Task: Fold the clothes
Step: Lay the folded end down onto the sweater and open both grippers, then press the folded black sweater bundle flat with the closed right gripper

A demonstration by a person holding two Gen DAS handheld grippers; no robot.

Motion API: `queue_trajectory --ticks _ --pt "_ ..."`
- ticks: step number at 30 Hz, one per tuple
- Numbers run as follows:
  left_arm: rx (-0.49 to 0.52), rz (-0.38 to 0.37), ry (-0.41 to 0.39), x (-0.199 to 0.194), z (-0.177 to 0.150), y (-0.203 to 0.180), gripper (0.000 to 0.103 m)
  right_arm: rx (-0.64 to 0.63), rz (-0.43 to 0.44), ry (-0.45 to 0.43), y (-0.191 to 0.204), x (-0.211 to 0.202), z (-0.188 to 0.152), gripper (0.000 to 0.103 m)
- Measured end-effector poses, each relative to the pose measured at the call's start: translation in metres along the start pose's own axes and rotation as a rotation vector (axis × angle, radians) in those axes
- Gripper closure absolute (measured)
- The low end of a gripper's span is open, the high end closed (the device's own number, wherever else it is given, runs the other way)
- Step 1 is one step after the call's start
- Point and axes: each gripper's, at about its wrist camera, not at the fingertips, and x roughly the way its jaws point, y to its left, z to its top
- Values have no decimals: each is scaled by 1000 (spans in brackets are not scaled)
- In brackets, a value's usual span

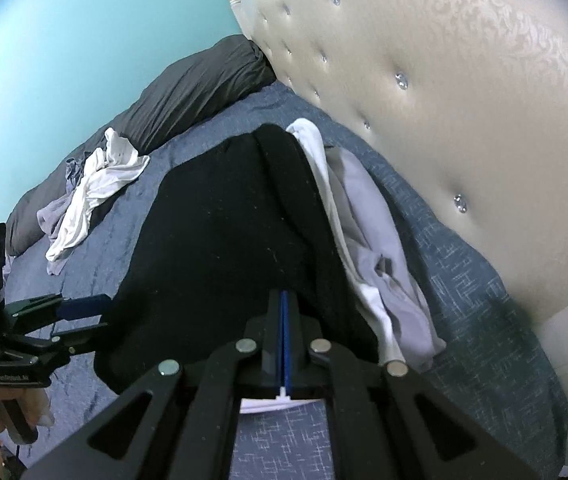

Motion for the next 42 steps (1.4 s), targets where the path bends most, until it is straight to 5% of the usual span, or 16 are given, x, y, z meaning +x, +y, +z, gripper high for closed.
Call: queue_trajectory --ticks 42 --pt "-124 60 -73 -54 -3 62 44 47 -16 -133 48 -38 5 103"
